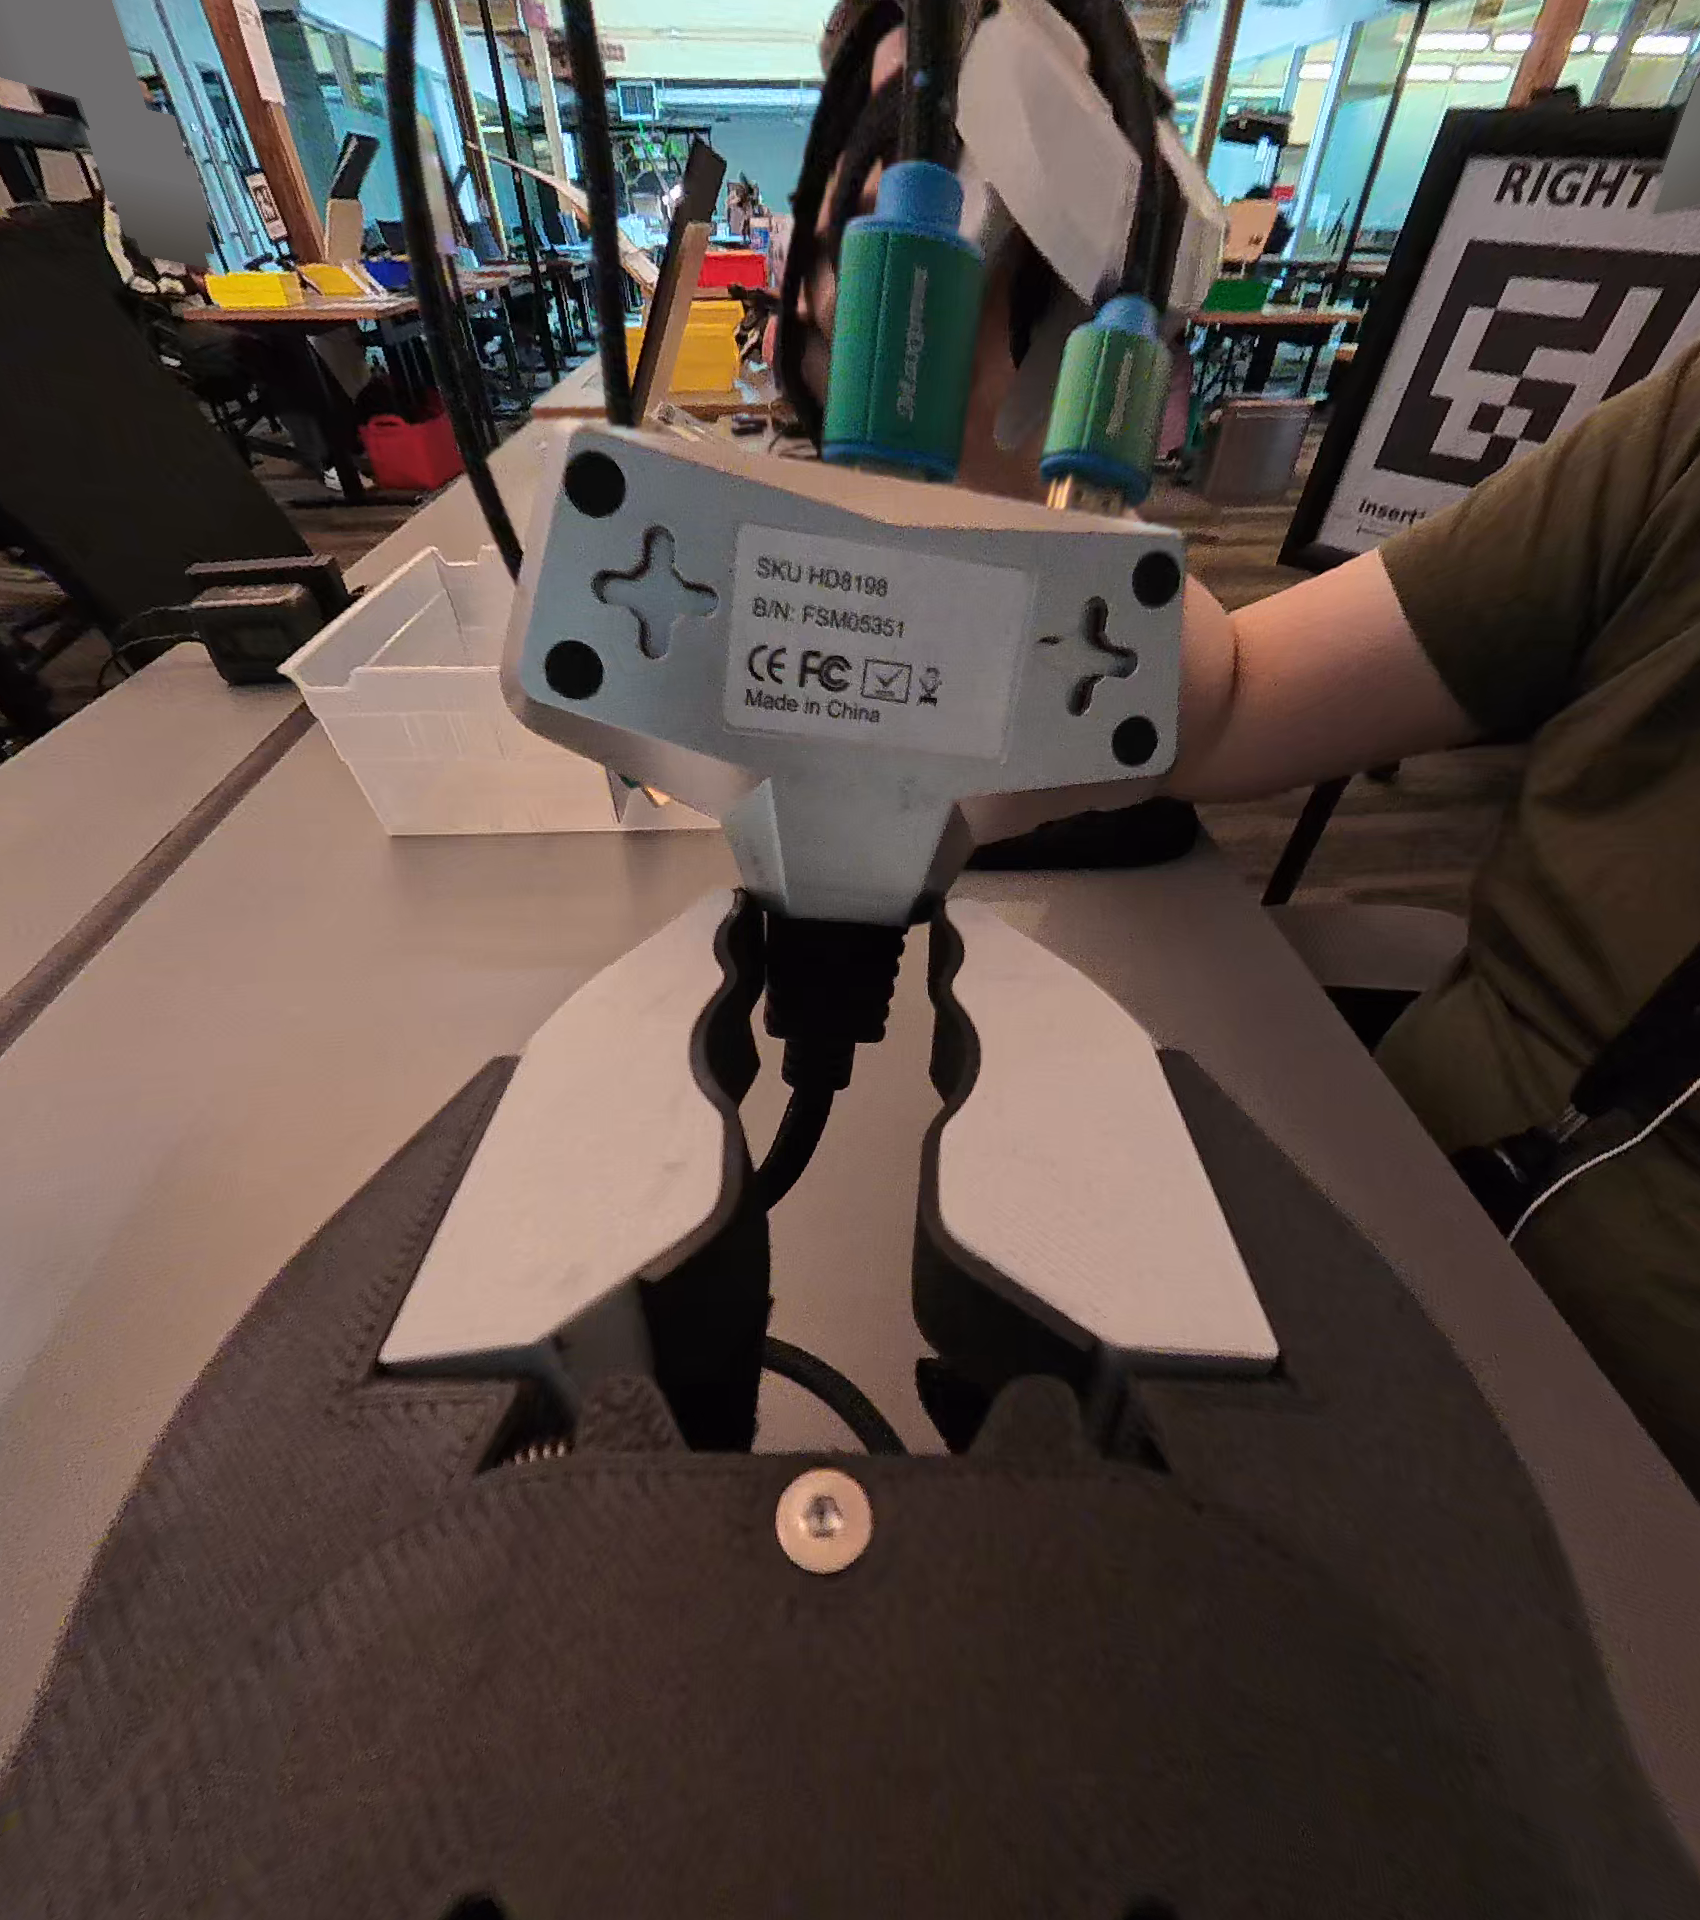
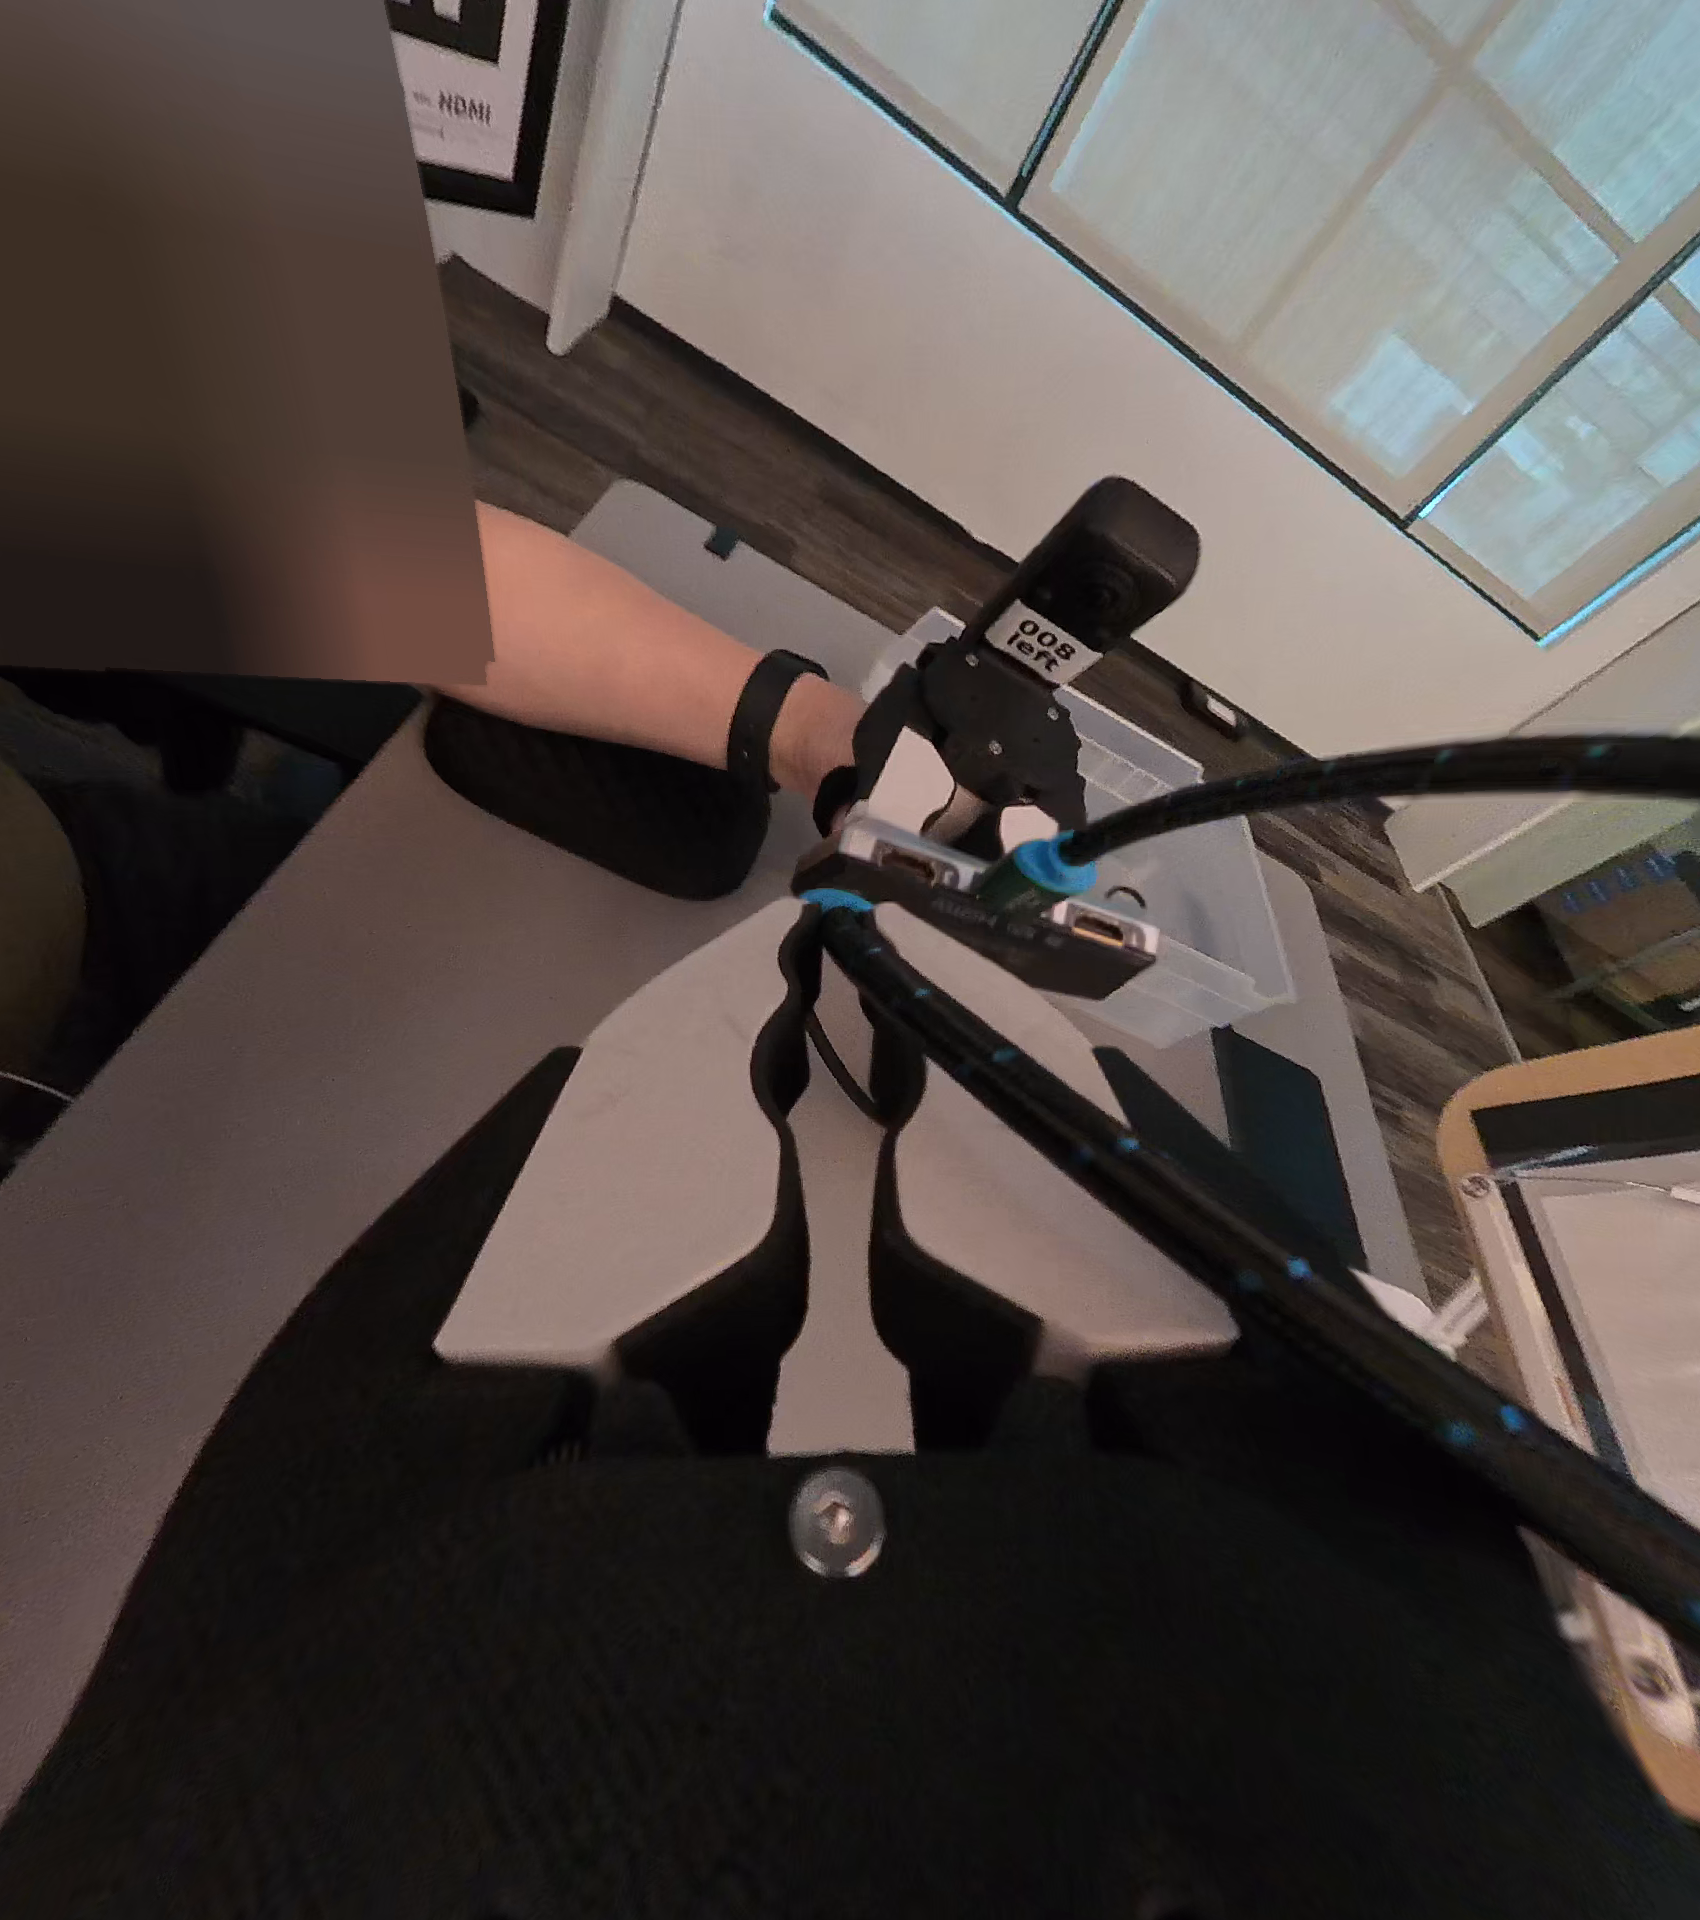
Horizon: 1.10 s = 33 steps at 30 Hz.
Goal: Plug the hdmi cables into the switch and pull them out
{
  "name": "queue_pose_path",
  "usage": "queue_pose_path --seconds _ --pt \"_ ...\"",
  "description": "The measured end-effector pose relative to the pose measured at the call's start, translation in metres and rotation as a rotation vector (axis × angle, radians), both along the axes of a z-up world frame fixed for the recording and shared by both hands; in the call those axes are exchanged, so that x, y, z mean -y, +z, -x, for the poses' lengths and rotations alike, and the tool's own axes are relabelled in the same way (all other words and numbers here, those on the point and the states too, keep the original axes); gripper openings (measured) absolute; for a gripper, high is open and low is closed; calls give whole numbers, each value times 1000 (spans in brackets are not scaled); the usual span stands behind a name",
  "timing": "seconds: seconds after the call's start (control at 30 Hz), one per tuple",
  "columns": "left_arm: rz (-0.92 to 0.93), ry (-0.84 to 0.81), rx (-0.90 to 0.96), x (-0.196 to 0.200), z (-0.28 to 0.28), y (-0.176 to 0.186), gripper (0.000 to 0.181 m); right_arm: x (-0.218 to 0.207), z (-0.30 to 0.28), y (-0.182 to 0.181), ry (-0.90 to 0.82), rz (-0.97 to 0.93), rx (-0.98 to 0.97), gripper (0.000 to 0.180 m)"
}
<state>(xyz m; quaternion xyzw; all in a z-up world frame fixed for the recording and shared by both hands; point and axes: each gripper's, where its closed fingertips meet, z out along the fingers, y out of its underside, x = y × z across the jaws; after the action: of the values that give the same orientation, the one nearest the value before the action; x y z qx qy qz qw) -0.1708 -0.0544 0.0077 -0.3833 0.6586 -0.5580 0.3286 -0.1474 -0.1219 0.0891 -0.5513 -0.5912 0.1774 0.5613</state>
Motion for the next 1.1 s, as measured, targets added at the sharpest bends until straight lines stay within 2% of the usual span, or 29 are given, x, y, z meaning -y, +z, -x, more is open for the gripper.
queue_pose_path --seconds 0.03,0.37,1.1 --pt "-12 0 -7 1 0 -2 30 1 1 1 16 2 -14 7" --pt "-81 -1 -71 5 -2 -15 29 -6 2 -6 34 -41 -13 6" --pt "-96 -27 -126 9 -1 -23 29 -7 4 -18 111 -19 -30 7"
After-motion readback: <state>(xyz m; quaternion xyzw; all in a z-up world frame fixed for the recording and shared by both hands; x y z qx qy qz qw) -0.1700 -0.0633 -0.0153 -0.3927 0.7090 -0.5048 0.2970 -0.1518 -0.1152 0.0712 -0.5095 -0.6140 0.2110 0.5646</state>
